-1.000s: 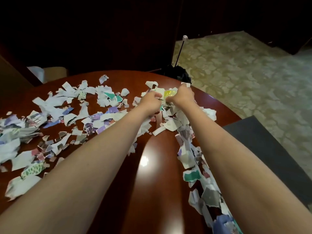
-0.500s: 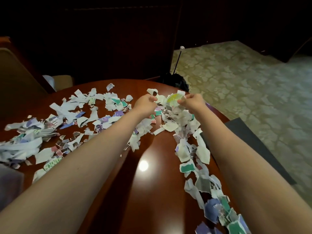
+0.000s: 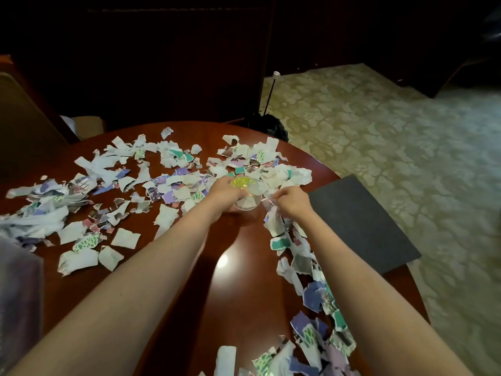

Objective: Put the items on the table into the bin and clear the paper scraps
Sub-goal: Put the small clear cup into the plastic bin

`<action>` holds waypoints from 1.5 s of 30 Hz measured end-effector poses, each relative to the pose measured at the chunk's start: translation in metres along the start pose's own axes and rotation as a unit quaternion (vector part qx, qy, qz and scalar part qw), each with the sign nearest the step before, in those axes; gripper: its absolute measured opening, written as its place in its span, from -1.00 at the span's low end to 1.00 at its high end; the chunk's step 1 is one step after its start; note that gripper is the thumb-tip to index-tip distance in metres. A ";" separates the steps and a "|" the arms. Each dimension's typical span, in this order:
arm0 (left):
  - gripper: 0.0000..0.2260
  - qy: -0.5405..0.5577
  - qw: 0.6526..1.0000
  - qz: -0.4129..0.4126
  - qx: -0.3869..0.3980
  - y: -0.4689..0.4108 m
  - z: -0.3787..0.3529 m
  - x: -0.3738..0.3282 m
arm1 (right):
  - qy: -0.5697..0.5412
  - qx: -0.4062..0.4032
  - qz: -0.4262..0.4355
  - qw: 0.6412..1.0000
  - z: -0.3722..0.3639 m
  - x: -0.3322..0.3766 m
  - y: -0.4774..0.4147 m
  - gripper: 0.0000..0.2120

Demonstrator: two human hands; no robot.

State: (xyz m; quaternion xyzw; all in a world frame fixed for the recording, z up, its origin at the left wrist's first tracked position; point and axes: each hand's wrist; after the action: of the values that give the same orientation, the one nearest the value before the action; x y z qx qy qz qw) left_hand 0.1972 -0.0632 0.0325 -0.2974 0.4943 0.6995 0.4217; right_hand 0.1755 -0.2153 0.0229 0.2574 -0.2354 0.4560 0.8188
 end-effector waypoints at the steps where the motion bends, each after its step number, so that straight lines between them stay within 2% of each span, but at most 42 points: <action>1: -0.53 0.002 1.000 0.010 0.001 0.002 0.001 0.002 | 0.044 -0.008 0.026 0.999 -0.002 -0.002 0.006 -0.75; 4: -0.55 -0.008 1.000 0.017 0.002 0.007 0.001 0.007 | 0.059 -0.016 0.043 0.997 -0.002 -0.006 0.019 -0.70; 7: -0.62 -0.018 1.000 0.016 -0.003 0.015 0.001 0.010 | -0.007 0.008 0.041 0.999 -0.002 -0.008 0.024 -0.70; 9: -0.60 -0.015 1.000 0.013 -0.007 0.020 0.001 0.009 | -0.029 0.016 0.043 0.999 -0.001 -0.009 0.030 -0.71; 11: -0.62 -0.009 1.000 0.017 0.002 0.024 0.003 0.009 | 0.004 -0.009 0.055 0.998 0.001 -0.011 0.034 -0.72; 14: -0.89 0.009 0.999 0.038 -0.007 0.029 0.006 0.011 | 0.106 0.033 0.063 0.992 0.004 -0.009 0.046 -0.86; 16: -0.83 0.020 0.998 0.051 -0.007 0.031 0.008 0.013 | 0.175 0.073 0.062 0.980 0.002 -0.007 0.055 -0.72; 17: -0.86 0.021 0.998 0.053 -0.005 0.033 0.010 0.014 | 0.193 0.076 0.064 0.976 -0.001 -0.006 0.060 -0.68; 22: -0.83 0.016 0.999 0.049 -0.005 0.045 0.020 0.014 | 0.225 0.082 0.059 0.969 -0.007 0.001 0.077 -0.72; 24: -0.85 0.004 0.999 0.041 -0.004 0.051 0.028 0.014 | 0.216 0.083 0.050 0.972 -0.006 0.004 0.080 -0.84; 25: -0.81 -0.003 0.999 0.036 -0.001 0.054 0.032 0.014 | 0.214 0.084 0.049 0.972 -0.004 0.006 0.081 -0.90; 26: -0.73 -0.009 0.999 0.034 -0.002 0.057 0.038 0.014 | 0.212 0.084 0.049 0.973 -0.003 0.007 0.083 -0.84; 28: -0.62 -0.016 0.999 0.038 0.003 0.063 0.049 0.013 | 0.222 0.072 0.053 0.971 0.001 0.008 0.089 -0.71; 33: -0.55 0.002 1.000 0.028 -0.003 0.083 0.075 0.006 | 0.207 -0.001 0.059 0.977 0.009 0.012 0.103 -0.71; 39: -0.51 0.001 1.000 -0.004 -0.005 0.101 0.107 -0.003 | 0.175 0.000 0.108 0.979 0.032 0.034 0.126 -0.61; 42: -0.52 -0.007 0.999 -0.033 -0.015 0.111 0.126 -0.007 | 0.113 -0.064 0.048 0.990 0.037 0.042 0.133 -0.58; 45: -0.55 -0.038 0.995 -0.084 -0.035 0.118 0.149 -0.008 | 0.050 -0.102 0.021 0.993 0.033 0.057 0.142 -0.68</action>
State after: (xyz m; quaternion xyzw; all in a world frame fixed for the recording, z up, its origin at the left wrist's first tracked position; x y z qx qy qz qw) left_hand 0.0971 0.0563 0.1413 -0.3256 0.4260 0.6895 0.4870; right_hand 0.0743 -0.1367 0.1126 0.1447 -0.2447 0.4593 0.8416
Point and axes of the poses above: each hand's wrist, its own y-axis away from the middle knuckle, its own z-axis out of the back of the hand, x = y × z, and after that the axes turned 14 degrees about -x, right-handed
